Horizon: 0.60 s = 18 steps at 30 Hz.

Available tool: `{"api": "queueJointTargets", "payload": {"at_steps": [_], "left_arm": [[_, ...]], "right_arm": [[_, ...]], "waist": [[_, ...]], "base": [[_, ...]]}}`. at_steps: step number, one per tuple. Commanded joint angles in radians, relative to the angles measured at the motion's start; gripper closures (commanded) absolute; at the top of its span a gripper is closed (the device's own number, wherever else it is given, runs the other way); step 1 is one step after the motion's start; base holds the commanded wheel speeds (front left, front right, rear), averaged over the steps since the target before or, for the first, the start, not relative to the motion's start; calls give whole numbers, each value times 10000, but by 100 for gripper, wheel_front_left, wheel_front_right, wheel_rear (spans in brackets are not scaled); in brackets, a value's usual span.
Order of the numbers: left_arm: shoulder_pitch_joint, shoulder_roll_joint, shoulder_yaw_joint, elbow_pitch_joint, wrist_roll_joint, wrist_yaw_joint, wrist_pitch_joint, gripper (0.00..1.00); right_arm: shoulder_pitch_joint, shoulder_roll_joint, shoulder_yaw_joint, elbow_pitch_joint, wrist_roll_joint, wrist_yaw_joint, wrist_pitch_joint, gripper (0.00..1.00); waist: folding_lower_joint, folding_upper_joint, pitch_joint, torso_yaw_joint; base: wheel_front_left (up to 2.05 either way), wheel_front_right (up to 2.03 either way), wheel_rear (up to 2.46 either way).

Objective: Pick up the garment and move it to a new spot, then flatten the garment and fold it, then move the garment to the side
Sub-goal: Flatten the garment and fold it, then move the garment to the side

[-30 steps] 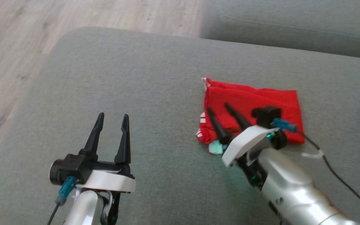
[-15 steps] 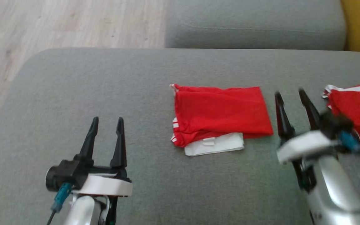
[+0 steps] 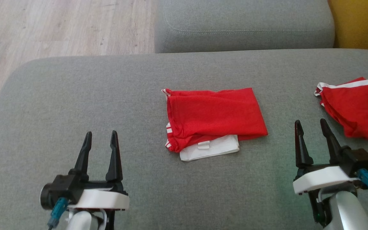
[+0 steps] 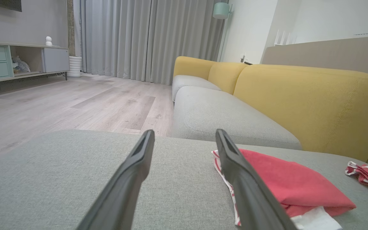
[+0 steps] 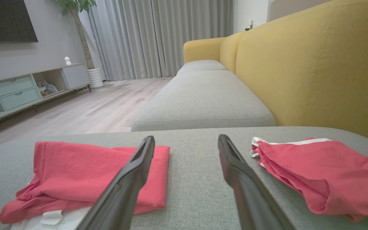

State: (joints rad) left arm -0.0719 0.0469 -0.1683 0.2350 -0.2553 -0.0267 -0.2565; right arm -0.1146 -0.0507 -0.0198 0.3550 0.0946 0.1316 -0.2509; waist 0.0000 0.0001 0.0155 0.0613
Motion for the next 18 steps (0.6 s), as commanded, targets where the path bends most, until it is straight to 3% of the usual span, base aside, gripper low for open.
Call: {"api": "queueJointTargets", "payload": {"at_steps": [1,11,18], "left_arm": [[-285,33,379,-369,62,12,-53,0],[-569,33,242,-408,88,-70,-53,0],[-1088,33,104,-421,183,-214,-53,0]], "right_arm": [[-295,1,255,-382,65,-9,-108,0],[-511,3,290,-337,150,-9,42,0],[-1707,4,338,337,-159,-9,813,0]], "waist": [[0,-1,44,-1],[0,-1,390,144],[0,-1,1208,503]], "base": [[0,0,0],[0,0,0],[0,0,0]]}}
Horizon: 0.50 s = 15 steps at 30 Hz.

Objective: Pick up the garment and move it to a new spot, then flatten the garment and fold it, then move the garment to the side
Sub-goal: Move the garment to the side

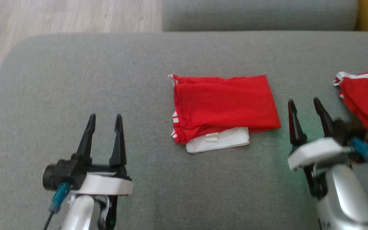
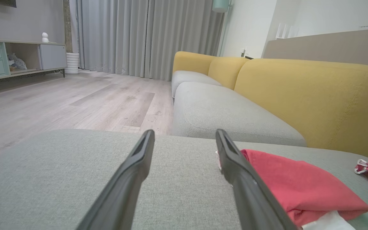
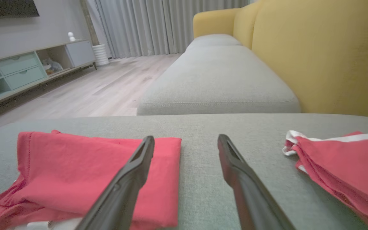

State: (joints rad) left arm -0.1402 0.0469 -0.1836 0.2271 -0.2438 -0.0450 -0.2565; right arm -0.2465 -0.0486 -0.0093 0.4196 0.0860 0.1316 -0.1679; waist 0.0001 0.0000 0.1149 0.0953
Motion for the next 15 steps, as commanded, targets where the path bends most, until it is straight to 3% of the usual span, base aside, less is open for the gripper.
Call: {"api": "queueJointTargets", "payload": {"at_steps": [1,15], "left_arm": [[-484,33,208,-334,49,-40,-53,0],[-1168,33,53,-223,-78,-52,-53,0]], "right_arm": [[-601,-17,209,-93,-73,-9,153,0],[-2902,-17,258,3814,676,-9,1859,0]], "waist": [[-1,0,347,242],[-1,0,1224,910]], "base": [[0,0,0],[0,0,0]]}}
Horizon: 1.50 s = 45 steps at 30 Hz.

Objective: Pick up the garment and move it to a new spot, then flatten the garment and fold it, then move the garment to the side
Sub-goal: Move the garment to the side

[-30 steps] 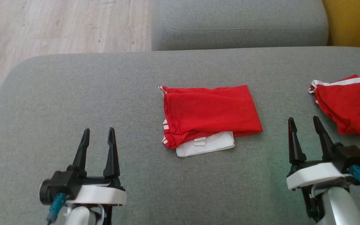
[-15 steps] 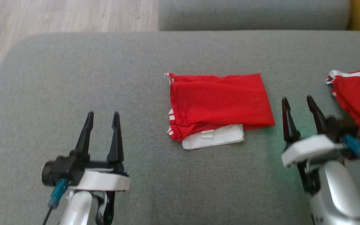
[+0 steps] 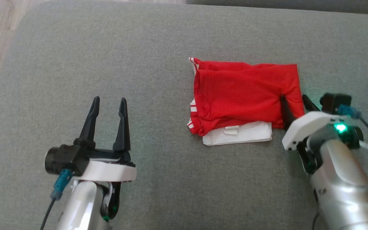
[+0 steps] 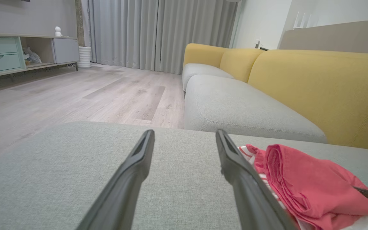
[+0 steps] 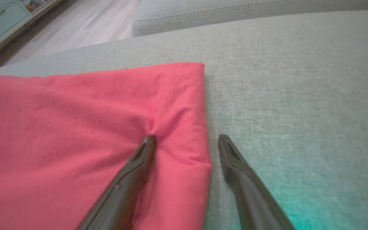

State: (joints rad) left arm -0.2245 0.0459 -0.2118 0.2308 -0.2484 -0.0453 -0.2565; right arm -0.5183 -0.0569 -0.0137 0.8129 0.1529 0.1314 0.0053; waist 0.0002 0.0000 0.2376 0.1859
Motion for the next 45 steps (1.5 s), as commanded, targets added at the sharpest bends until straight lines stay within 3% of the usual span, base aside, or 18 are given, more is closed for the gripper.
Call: {"api": "queueJointTargets", "payload": {"at_steps": [1,2,3,4,11,19,31,39,45], "left_arm": [[-334,43,352,-250,-28,-49,-53,0],[-340,43,368,-239,-19,-46,-53,0],[-342,43,377,-228,-5,-42,-53,0],[-340,43,389,-222,13,-40,-53,0],[-125,43,522,-245,167,-56,-53,0],[83,43,668,-325,248,-50,-53,0],[57,43,702,-413,408,-125,-53,0],[-284,43,667,-416,463,-247,-53,0],[-319,43,701,-393,491,-286,-53,0]], "right_arm": [[-269,66,451,122,14,-7,251,0],[-339,66,596,324,-27,-7,321,20],[-404,66,729,474,-102,-7,310,96],[-460,66,835,585,-213,-7,219,100],[-740,3,849,709,-1326,-7,-881,100],[-746,-886,1272,-197,-2228,-7,-1217,100],[-798,-3900,1944,-2238,-1591,-7,302,100],[-957,-5505,994,-2132,-1558,-7,1137,100],[-880,-5988,63,-1911,-1974,-7,1463,100]], "waist": [[-2,0,-14,-5],[-2,0,-43,-20],[-2,0,-82,-43],[-2,0,-146,-83],[-2,0,-686,-649],[-2,0,-1068,-1351],[-2,0,-654,-1848],[-2,0,10,-1648],[-2,0,194,-1497]], "base": [[0,0,0],[0,0,0],[0,0,0],[0,0,0],[0,0,0],[0,0,0],[0,0,0],[0,0,0],[0,0,0]]}}
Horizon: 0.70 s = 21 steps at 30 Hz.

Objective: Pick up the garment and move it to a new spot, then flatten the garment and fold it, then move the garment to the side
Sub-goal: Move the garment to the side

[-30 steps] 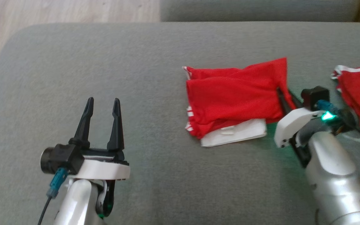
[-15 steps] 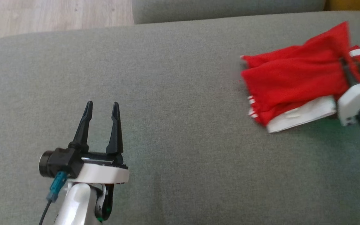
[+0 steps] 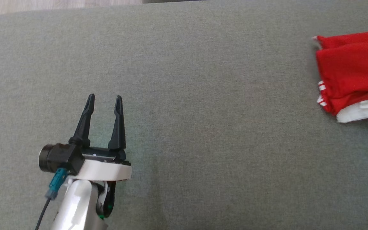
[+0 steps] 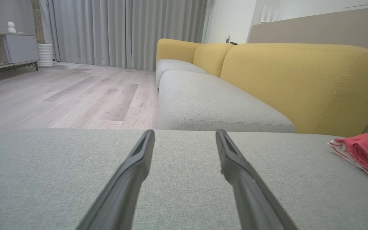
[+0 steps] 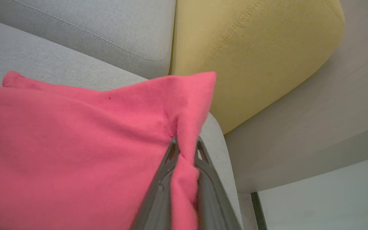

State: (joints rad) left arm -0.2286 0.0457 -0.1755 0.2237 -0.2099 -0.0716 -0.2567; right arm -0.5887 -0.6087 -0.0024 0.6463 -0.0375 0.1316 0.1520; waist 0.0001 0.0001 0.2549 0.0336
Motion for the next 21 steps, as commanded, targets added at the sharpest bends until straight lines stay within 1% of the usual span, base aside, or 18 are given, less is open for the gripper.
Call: {"api": "queueJointTargets", "payload": {"at_steps": [1,6,7,8,14,17,18,21], "left_arm": [[-269,45,346,-321,110,-31,-51,0],[-274,45,378,-300,131,-46,-51,0],[-290,45,378,-290,137,-43,-51,0],[-301,45,385,-281,143,-39,-51,0],[-261,45,480,-238,202,-49,-51,0],[-225,45,566,-306,206,-25,-51,0],[-225,45,566,-306,206,-25,-51,0],[-141,45,611,-396,163,9,-51,0]], "right_arm": [[-170,-492,-166,-195,-119,-9,2,100],[-173,-424,-550,-40,-416,-9,-21,100],[-181,-374,-640,-67,-534,-9,-85,11],[-187,-267,-733,-61,-591,-9,-70,0],[-224,436,-1071,-722,-1111,-9,-263,0],[-151,931,-1099,-1271,-1181,-9,-430,0],[-151,931,-1099,-1271,-1181,-9,-430,0],[26,1570,-996,-1961,-1037,-9,-648,0]], "waist": [[-1,-1,32,40],[-1,-1,41,22],[-1,-1,32,6],[-1,-1,8,-18],[-1,-1,-245,-218],[-1,-1,-503,-304],[-1,-1,-503,-304],[-1,-1,-831,-369]], "base": [[0,0,0],[0,0,0],[0,0,0],[0,0,0],[0,0,0],[0,0,0],[0,0,0],[0,0,0]]}}
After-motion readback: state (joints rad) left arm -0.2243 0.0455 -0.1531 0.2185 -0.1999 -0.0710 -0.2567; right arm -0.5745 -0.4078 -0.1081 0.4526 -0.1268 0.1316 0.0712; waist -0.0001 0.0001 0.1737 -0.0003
